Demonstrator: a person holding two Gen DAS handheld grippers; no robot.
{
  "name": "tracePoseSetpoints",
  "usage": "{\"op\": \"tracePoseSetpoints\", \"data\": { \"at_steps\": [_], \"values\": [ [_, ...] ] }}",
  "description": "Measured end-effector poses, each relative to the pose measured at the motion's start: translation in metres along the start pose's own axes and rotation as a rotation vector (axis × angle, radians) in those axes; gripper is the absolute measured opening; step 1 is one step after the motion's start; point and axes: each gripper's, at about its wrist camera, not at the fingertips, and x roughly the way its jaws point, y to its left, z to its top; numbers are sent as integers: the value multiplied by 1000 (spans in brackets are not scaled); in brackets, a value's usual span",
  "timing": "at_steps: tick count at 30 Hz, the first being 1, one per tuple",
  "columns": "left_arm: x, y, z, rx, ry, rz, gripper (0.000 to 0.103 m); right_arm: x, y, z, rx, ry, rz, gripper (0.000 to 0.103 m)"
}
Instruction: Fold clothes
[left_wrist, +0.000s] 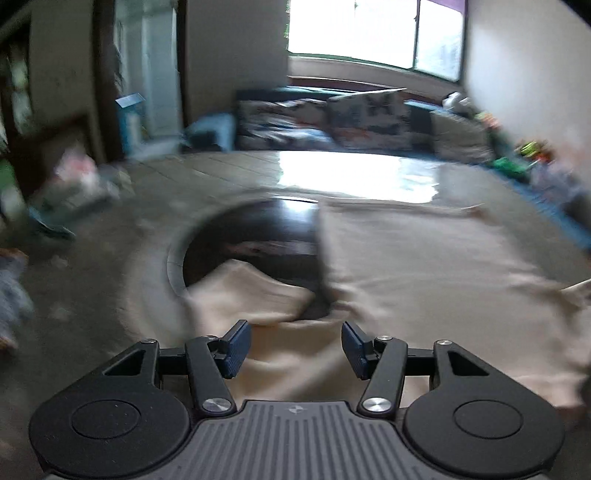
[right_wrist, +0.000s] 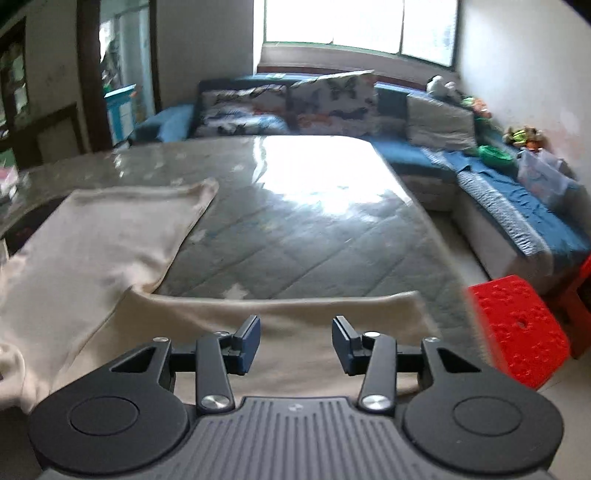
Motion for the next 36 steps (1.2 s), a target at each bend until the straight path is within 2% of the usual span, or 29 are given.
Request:
{"op": "tracePoseSetpoints", "data": {
  "at_steps": [5,9,12,14,17,19,24,29,31,33,34,35,36],
  "values": [
    [10,3,-1,119,-17,113,57,11,8,-8,1,27,3,52],
    [14,-1,-6,189,-19,111,57,11,7,-7,17,37,-5,57],
    [20,-6,-8,254,-36,129,40,12,6,-7,26,38,-8,60],
    [25,-2,-7,249,-33,126,16,13,7,-7,31,43,-11,61],
    [24,13,-4,162,-46,133,7,14,8,-6,27,49,-16,61],
    [18,29,-2,62,-60,153,5,14,8,-5,29,51,-18,62],
    [-5,80,-12,-216,-111,239,5,15,8,-4,27,54,-26,64],
    [-10,112,-31,-318,-48,320,6,17,9,-4,24,56,-33,66],
    [-10,119,-32,-362,-15,295,9,17,9,-4,23,57,-35,67],
    [-12,120,-28,-378,-30,249,10,17,10,-4,23,56,-37,67],
    [-13,117,-23,-367,-44,240,18,17,10,-4,25,56,-39,67],
    [-13,113,-18,-361,-56,229,32,18,11,-4,26,57,-40,67],
    [-12,111,-13,-365,-64,213,39,18,11,-4,27,57,-41,67]
  ]
}}
